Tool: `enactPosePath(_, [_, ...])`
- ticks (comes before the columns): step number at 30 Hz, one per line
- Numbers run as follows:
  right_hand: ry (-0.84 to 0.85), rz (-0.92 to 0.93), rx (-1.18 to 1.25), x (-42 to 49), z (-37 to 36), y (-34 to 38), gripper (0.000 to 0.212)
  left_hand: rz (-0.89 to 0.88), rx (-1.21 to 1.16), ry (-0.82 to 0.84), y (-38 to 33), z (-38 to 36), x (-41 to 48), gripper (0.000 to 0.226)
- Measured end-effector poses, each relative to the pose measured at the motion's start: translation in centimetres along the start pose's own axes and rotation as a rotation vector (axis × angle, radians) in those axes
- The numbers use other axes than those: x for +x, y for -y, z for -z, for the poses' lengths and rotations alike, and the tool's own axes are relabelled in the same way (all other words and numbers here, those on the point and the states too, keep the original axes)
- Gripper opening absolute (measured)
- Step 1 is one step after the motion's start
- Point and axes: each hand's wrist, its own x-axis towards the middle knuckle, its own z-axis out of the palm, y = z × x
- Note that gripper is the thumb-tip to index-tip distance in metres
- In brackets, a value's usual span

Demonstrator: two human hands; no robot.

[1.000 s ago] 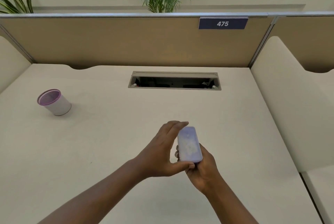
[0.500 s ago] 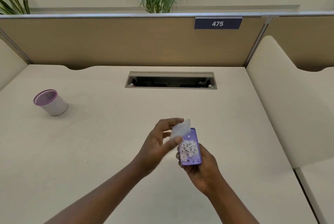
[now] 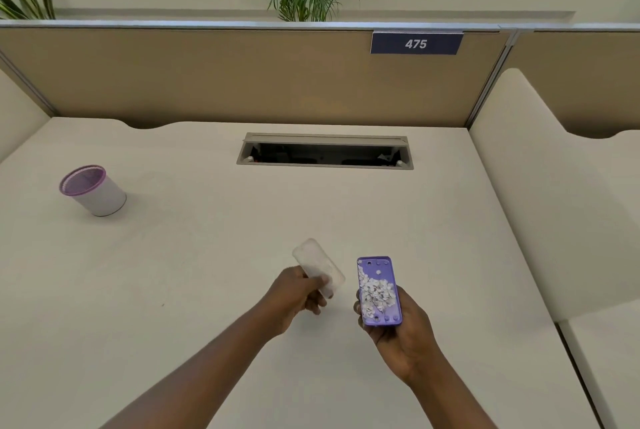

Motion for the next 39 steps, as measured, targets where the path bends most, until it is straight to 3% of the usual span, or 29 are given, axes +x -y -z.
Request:
enactPosePath(4, [-0.018,-0.002,0.013,0.1,-0.1,-0.2,0.032,0.068,0.275,0.041,1.5,0.2,0.9,0.018])
enactPosePath(15, [-0.016,0.001,0.010,0.9,-1.5,-0.4,0.029,0.015,0.848,-0.127,1.4,0.5,1.0,0.039])
enactPosePath(17, [0.011,-0.010,-0.024,1.0,-2.4,-0.5,0.027,-0.050,0.700,-0.079,0.5,1.6,0.6,0.035])
enactPosePath(19, [0.047,-0.022,-0.057,1.0,-3.4,-0.7,0.026,-0.100,0.335,0.099,-0.6,2.7,-0.1,0.033])
enactPosePath(22, [0.098,-0.074,-0.093,1.4,-5.0,-1.3,0.033,-0.146,-0.078,0.390,-2.1,4.8,-1.2,0.067])
enactPosePath(24, [0.147,-0.136,-0.131,1.6,-6.5,-1.8,0.038,-0.182,-0.162,0.521,-2.7,6.3,-1.7,0.084])
enactPosePath(27, [0.237,-0.214,-0.219,2.2,-9.4,-2.7,0.041,-0.240,-0.145,0.626,-3.5,8.8,-2.0,0.086])
enactPosePath(31, [0.310,-0.266,-0.291,3.0,-13.5,-4.1,0.044,-0.286,-0.168,0.632,-4.3,12.6,-2.5,0.073])
enactPosePath(39, [0.428,-0.389,-0.307,6.2,-22.5,-9.5,0.049,-0.327,-0.276,0.483,-5.6,23.5,-3.7,0.063])
